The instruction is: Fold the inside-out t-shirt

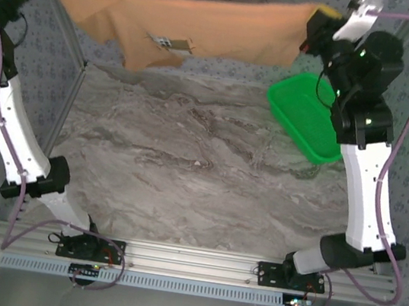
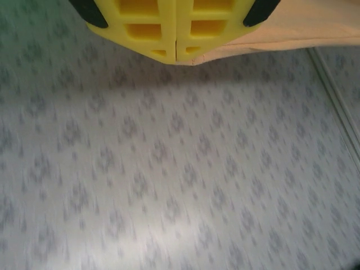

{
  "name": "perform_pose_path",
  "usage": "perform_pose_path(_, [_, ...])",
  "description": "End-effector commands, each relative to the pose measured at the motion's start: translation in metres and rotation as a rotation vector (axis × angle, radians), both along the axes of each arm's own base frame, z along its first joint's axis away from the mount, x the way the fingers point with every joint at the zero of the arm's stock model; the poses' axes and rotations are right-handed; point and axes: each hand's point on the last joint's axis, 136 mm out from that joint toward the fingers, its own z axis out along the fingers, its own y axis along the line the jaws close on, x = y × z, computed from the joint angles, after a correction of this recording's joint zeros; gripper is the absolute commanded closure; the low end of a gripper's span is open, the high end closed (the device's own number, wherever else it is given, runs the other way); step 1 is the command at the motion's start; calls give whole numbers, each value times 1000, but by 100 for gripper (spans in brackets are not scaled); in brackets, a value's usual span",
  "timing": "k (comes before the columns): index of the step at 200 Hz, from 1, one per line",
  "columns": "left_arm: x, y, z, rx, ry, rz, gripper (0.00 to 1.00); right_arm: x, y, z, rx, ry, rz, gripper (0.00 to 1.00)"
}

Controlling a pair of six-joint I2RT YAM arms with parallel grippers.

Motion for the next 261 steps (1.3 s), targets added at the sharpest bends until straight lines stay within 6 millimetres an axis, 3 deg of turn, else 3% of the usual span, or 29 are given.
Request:
perform_pose_path(1, [-8, -69, -119, 31, 311, -243, 100, 5, 2, -134, -45, 322, -1, 100])
perform_pose_path(9, [-19, -87, -159, -15, 327, -300, 100, -6, -1, -188, -52, 445, -5, 100])
perform_pose_path(28, [-55, -110, -292, -103, 569, -353, 100, -43, -25, -304, -113, 698, -75, 100])
perform_pose_path(45, [-98, -124, -380, -133, 768, -367, 100, -75, -40, -371, -85, 857, -104, 100])
perform_pose_path(57, [-123, -131, -413, -158, 845, -382, 100, -94, -39, -410, -38, 970, -88, 100])
perform_pose_path(73, [-153, -132, -447, -145, 976, -389, 100, -113, -37, -446, -1, 1108, -77, 100])
perform_pose_path(106, [-186, -135, -502, -194, 1150, -380, 100, -134, -43, -489, 8, 1300, -123, 100])
perform_pose_path(153, [-213, -141, -525, -196, 1254, -379, 98, -158, -66, -522, -26, 1457, -239, 99])
perform_pose_path(189, [-237, -139, -527, -176, 1290, -346, 96, -182, -83, -531, -24, 1500, -332, 87])
perform_pose_path(202, [-239, -138, -527, -159, 1294, -334, 88, -189, -89, -530, -18, 1490, -367, 81])
perform_pose_path(218, [-236, -133, -524, -133, 1275, -306, 82, -195, -97, -528, -18, 1458, -408, 73])
perform_pose_path(235, [-224, -120, -509, -63, 1191, -242, 68, -195, -109, -515, 19, 1377, -498, 66])
perform_pose_path(261, [-190, -104, -473, 9, 1001, -147, 52, -169, -104, -483, 22, 1177, -441, 61])
